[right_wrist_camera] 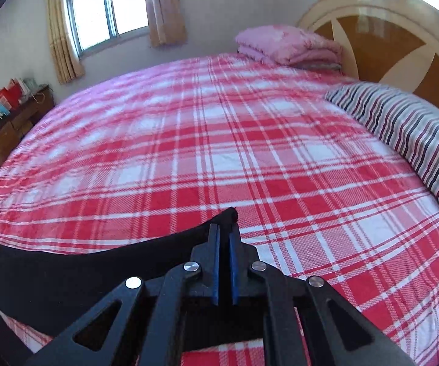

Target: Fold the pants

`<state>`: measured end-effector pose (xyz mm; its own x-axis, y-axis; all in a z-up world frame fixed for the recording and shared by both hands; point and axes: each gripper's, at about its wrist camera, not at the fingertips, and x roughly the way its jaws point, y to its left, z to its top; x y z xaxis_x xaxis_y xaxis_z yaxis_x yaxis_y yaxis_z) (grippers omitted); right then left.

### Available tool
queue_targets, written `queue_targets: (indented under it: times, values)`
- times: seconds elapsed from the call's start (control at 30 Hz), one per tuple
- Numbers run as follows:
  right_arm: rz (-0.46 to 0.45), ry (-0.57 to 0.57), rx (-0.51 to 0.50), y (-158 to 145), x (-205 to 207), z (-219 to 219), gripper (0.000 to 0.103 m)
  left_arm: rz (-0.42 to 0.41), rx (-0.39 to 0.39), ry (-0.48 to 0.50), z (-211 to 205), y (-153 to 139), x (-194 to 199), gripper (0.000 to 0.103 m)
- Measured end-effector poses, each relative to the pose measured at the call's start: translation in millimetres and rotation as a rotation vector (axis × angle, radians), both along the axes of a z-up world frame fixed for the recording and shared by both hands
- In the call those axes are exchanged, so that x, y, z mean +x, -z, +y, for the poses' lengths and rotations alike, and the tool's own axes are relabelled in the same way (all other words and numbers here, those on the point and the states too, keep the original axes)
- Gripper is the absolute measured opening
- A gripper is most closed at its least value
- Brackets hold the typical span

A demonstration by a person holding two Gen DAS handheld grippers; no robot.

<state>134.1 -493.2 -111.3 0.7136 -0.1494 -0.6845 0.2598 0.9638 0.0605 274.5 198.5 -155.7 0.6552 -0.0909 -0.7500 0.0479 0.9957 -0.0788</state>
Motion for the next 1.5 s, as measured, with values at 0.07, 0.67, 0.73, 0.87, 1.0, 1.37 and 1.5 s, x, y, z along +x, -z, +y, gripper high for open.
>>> queue_targets:
  times: [0.07, 0.67, 0.73, 0.87, 1.0, 1.37, 1.5]
  values:
    - [-0.049, -0.009, -0.008, -12.0, -14.6, 5.0, 0.005, -0.022, -0.029, 0.001, 2.9, -4.3, -3.5, 0.013]
    - [-0.302, -0.040, 0.012, -36.5, -144.1, 26.7, 0.005, -0.190, -0.145, 0.074, 20.9, -32.0, -69.7, 0.012]
    - [-0.315, -0.039, 0.016, -32.9, -158.5, 27.7, 0.005, -0.199, -0.145, 0.087, 22.9, -34.1, -80.4, 0.012]
    - [-0.329, -0.021, 0.034, -21.9, -187.3, 25.6, 0.005, -0.202, -0.137, 0.111, 25.8, -34.4, -100.5, 0.012]
    - [-0.336, -0.009, 0.053, -8.8, -215.4, 24.2, 0.005, -0.206, -0.131, 0.127, 29.4, -30.6, -122.2, 0.012]
    - [-0.293, 0.037, 0.114, 37.3, -267.5, 14.9, 0.005, -0.171, -0.174, 0.136, 48.3, 4.4, -169.3, 0.012]
    - [-0.243, 0.045, 0.107, 51.7, -270.6, 16.4, 0.005, -0.162, -0.171, 0.160, 51.9, 14.3, -182.7, 0.012]
